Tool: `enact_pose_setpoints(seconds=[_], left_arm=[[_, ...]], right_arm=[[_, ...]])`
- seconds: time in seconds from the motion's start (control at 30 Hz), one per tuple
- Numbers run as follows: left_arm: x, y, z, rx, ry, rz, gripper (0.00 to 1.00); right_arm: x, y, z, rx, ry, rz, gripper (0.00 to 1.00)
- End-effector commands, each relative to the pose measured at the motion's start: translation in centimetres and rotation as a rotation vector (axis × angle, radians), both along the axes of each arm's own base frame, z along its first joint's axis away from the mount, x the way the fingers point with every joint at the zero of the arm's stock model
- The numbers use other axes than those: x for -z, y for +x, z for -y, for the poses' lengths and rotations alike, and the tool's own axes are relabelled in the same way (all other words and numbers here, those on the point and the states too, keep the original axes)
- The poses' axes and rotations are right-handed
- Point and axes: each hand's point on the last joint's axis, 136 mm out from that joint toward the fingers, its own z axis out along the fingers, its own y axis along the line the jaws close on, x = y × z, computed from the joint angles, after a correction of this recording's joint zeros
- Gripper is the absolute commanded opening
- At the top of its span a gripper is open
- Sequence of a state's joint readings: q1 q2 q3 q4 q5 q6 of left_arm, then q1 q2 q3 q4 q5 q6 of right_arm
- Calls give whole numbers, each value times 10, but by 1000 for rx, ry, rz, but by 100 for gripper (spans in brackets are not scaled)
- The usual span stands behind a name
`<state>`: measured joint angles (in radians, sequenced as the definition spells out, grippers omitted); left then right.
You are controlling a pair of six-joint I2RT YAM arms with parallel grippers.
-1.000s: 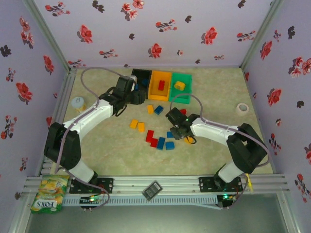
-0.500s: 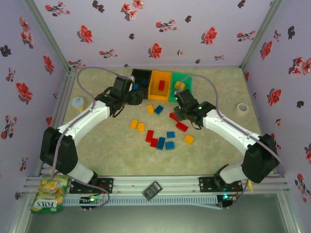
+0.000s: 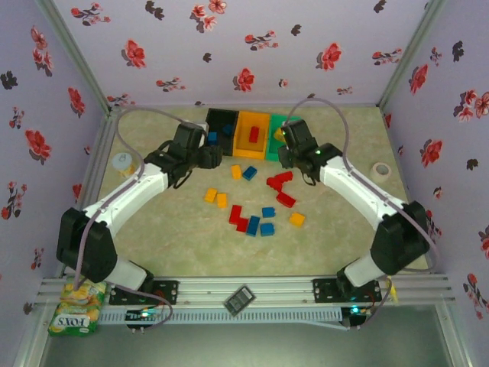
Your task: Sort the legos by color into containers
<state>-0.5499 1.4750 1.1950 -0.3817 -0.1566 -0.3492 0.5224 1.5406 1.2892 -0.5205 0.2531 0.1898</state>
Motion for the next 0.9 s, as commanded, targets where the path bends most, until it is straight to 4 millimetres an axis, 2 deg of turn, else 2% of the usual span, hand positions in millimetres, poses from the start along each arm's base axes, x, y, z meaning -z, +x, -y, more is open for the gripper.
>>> enact_pose_setpoints(seconds=[0.0,0.17,0.43,0.53,0.73,0.87], left_arm=[[4,-4,-3,0,22,-8,75],[17,-7,-3,-3,29,-43,75],[23,-13,3,4,34,-83,74],[22,-14,8,16,36,-86,74],[21,-15,22,41,35,-89,74],[26,-17,41,78,41,-100,74]], right_arm=[[-3,34,1,21,32,28,31],[10,76,10,71,67,18,32],[28,119,10,71,116,-32,34],[30,127,7,62,126,-49,36],[25,128,4,51,138,-56,55],[19,123,7,54,133,-49,57]])
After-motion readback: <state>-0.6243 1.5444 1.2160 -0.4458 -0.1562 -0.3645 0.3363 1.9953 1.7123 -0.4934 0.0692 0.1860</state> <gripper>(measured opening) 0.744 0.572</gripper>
